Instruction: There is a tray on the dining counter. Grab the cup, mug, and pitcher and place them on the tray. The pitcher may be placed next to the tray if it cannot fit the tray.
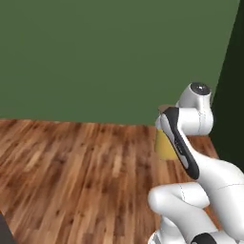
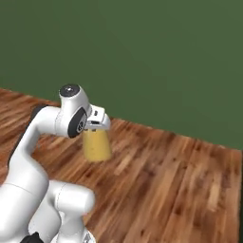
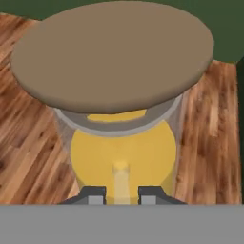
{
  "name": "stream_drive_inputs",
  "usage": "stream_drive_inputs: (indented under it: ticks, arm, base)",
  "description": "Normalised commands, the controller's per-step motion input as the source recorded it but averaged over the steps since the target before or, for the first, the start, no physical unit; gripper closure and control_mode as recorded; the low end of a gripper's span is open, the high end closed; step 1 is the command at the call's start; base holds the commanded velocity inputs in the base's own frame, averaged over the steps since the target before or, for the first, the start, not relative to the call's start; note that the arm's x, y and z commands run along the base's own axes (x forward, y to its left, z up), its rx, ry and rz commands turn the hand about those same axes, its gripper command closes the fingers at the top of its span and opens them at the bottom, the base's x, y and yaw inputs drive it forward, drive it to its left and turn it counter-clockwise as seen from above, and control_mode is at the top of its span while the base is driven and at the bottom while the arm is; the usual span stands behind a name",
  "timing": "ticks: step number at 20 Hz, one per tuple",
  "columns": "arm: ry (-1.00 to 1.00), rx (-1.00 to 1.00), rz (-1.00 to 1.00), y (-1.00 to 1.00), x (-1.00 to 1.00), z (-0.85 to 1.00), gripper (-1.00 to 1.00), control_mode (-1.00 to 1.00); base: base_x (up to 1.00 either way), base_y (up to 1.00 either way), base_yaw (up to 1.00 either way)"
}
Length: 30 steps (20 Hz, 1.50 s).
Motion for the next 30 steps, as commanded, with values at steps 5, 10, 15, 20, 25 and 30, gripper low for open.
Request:
stream_drive_inputs:
  ticks: [5, 10, 15, 20, 25, 30]
  arm:
    - [0.0, 0.0, 0.0, 0.0, 0.0, 0.0, 1.0, 1.0]
    - [0.0, 0.0, 0.0, 0.0, 0.0, 0.0, 1.0, 1.0]
    - [0.0, 0.0, 0.0, 0.0, 0.0, 0.0, 1.0, 1.0]
    - [0.0, 0.0, 0.0, 0.0, 0.0, 0.0, 1.0, 1.0]
    - [0.0, 0.0, 0.0, 0.0, 0.0, 0.0, 1.0, 1.0]
    - [0.0, 0.0, 0.0, 0.0, 0.0, 0.0, 1.0, 1.0]
  base:
    - [1.0, -0.15, 0.81]
    - [1.0, -0.31, 0.84]
    - [1.0, -0.45, 0.79]
    - [0.99, -0.88, 0.56]
    - [0.98, -0.98, 0.43]
    - [0.94, -0.75, 0.33]
